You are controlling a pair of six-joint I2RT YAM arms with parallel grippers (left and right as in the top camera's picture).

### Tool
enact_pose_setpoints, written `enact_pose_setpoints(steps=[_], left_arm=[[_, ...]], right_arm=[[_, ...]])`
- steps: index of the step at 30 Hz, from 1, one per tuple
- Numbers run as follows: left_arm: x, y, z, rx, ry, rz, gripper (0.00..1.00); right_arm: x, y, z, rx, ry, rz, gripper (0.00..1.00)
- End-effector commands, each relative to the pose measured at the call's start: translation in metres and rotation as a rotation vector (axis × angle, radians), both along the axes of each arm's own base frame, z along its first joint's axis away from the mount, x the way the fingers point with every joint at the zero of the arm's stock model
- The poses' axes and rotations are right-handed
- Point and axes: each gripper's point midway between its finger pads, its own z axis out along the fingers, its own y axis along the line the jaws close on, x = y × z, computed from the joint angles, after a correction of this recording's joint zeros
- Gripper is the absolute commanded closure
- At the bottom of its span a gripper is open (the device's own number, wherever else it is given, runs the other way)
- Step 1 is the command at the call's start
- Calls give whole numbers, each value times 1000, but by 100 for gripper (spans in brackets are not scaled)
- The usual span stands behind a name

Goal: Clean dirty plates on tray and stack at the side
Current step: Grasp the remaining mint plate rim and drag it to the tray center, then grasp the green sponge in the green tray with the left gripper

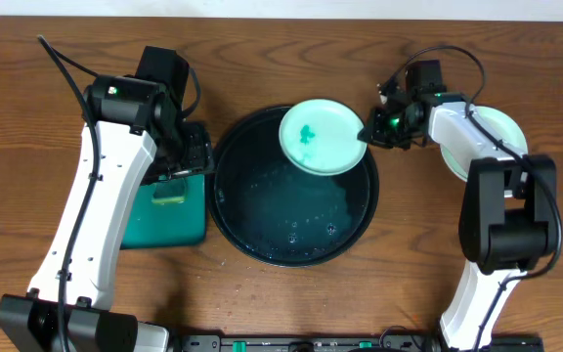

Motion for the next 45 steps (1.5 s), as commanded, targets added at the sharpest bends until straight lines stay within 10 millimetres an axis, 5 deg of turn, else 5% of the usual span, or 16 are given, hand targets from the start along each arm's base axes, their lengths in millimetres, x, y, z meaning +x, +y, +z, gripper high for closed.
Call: enact_pose_setpoints(steps=[1, 9, 18, 31, 45], left_arm=[[2, 0, 1, 5, -7, -7, 19], [7, 0, 2, 2, -30, -7, 19], [19, 18, -19, 116, -63, 9, 20], [47, 50, -45, 88, -118, 151, 28], [54, 53, -126, -21, 115, 126, 43]], right_arm=[[-14, 22, 35, -77, -84, 94, 99], [-64, 39, 13, -246, 47, 173, 99], [-69, 32, -10, -302, 62, 98, 99], [-103, 33, -52, -304, 95, 134, 99], [-111, 44, -55, -288, 98, 166, 99]])
